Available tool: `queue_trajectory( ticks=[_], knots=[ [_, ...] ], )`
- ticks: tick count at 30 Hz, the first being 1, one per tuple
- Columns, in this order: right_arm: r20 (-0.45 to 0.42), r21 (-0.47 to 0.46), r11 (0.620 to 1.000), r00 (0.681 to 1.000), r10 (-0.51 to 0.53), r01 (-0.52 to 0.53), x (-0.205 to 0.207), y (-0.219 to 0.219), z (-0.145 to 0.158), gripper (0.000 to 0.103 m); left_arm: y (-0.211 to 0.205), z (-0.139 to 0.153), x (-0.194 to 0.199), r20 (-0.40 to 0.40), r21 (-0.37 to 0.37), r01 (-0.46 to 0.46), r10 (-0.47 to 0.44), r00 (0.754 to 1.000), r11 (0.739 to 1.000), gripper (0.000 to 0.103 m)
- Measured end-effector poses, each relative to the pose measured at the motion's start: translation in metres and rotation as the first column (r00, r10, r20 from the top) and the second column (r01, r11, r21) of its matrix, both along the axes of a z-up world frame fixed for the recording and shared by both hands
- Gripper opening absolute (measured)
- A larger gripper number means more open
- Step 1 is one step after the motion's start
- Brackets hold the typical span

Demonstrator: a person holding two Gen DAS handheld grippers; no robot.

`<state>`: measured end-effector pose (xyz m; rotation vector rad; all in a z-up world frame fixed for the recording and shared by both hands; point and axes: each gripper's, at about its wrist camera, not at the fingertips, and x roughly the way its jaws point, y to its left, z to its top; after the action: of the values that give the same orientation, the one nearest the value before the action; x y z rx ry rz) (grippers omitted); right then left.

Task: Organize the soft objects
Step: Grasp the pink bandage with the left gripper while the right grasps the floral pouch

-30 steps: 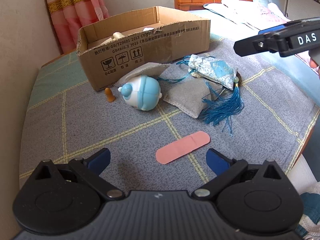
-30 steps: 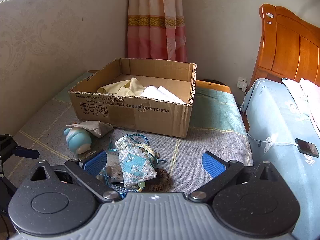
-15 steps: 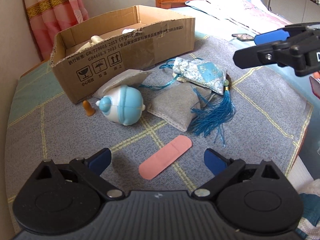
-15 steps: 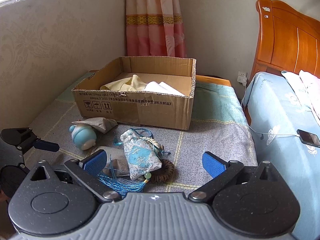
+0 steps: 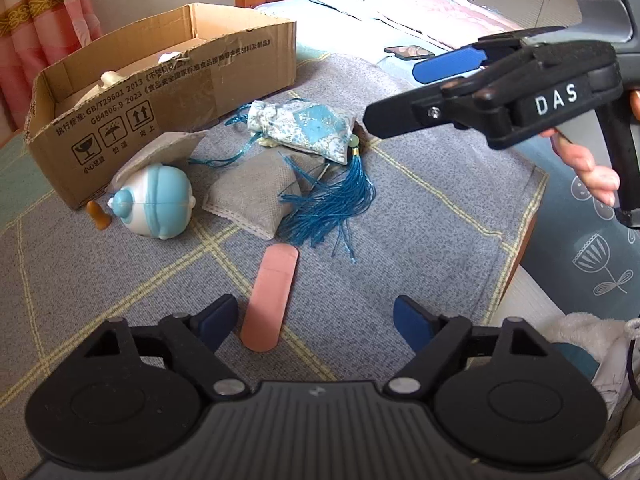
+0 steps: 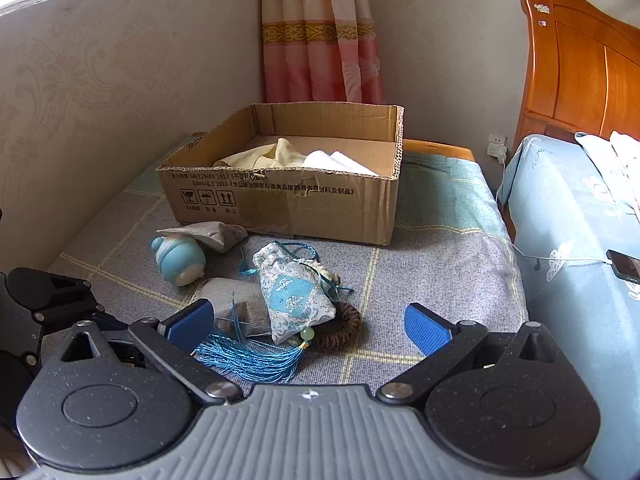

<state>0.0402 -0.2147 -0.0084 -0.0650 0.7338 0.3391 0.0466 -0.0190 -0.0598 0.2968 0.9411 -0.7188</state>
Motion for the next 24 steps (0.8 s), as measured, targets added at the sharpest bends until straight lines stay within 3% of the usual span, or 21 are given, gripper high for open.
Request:
queue_trajectory(
  ticks=[5, 10, 20, 24],
  knots=[
    [-0.019, -0.063, 0.997, 0.998, 0.053, -0.054, -0.007, 0.010, -0.011, 0.103, 0.004, 0.004, 0.009, 0.041, 0.037, -0.020, 0.019, 0.999, 0.999, 0.045],
    [-0.024, -0.047, 0.997, 0.998, 0.064, -0.065, -0.012, 0.011, -0.013, 0.103, 0.009, 0.006, 0.014, 0.045, 0.023, -0.023, 0.022, 0.999, 0.999, 0.018],
    [0.003, -0.064, 0.992, 0.994, 0.108, -0.108, -0.006, 0.017, -0.014, 0.101, 0.016, 0.008, 0.009, 0.062, 0.009, -0.085, 0.084, 0.994, 0.996, 0.017],
    [0.003, -0.097, 0.986, 0.991, 0.135, -0.135, 0.005, 0.024, -0.019, 0.086, 0.027, 0.008, 0.008, 0.059, -0.007, -0.141, 0.141, 0.988, 0.990, 0.017]
  ],
)
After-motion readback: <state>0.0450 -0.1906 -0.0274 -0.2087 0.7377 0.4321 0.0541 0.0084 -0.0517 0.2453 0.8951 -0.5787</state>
